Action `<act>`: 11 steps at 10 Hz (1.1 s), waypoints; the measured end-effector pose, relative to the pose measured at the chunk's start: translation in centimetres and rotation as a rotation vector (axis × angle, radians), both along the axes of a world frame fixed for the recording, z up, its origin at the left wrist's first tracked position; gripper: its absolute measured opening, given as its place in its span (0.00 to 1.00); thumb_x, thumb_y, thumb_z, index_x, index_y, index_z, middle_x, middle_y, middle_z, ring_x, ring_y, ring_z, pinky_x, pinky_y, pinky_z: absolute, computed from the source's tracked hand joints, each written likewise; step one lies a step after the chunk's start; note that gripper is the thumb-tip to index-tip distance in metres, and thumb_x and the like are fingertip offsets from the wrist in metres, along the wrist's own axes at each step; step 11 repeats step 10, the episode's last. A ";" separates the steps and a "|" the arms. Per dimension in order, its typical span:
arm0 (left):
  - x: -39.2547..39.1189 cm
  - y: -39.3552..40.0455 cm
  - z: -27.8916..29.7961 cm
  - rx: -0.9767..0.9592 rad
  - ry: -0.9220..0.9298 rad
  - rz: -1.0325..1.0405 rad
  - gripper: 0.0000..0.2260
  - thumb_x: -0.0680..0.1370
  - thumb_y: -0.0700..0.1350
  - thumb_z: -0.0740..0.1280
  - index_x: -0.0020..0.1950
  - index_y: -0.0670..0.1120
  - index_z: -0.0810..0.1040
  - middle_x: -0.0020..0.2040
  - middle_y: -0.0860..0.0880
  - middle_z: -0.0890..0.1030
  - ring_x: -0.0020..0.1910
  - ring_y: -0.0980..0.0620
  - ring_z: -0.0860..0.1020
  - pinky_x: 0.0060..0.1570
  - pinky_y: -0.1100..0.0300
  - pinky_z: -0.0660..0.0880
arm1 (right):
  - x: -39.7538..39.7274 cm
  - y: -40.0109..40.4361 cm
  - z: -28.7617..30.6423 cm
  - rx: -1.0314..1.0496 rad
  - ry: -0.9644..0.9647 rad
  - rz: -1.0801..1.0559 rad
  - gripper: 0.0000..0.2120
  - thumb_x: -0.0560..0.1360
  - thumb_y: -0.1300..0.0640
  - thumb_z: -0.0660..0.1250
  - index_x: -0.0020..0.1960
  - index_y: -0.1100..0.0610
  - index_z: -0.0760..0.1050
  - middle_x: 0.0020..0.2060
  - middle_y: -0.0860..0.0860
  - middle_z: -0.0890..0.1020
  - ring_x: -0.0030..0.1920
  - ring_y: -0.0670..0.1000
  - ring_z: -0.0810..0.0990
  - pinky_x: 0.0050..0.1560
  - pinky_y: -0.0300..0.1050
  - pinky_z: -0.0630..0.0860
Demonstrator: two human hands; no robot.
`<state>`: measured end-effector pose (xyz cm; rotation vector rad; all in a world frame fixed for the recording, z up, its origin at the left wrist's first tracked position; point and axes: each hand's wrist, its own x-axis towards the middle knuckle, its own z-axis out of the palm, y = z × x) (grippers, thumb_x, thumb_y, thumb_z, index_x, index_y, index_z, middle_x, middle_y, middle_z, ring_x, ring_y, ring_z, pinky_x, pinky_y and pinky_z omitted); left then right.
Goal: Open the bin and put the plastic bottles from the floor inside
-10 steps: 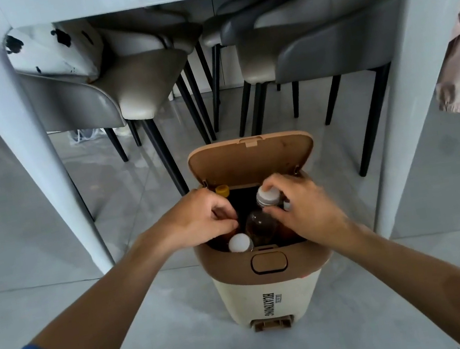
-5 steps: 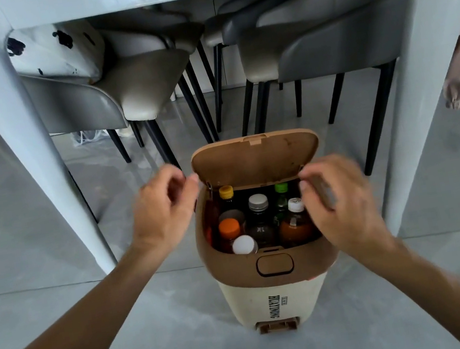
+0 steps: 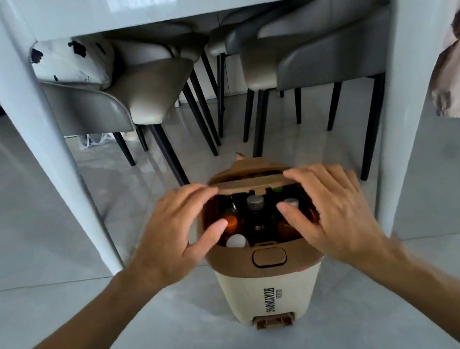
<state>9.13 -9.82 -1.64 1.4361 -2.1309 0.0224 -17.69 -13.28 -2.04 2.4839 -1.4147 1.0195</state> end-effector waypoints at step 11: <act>-0.7 1.9 -1.7 0.054 -0.152 -0.025 0.25 0.79 0.62 0.56 0.66 0.47 0.76 0.64 0.48 0.78 0.63 0.53 0.72 0.68 0.56 0.61 | -0.5 2.8 -3.4 0.172 0.153 0.109 0.24 0.77 0.37 0.55 0.61 0.52 0.75 0.58 0.49 0.77 0.55 0.52 0.77 0.59 0.50 0.68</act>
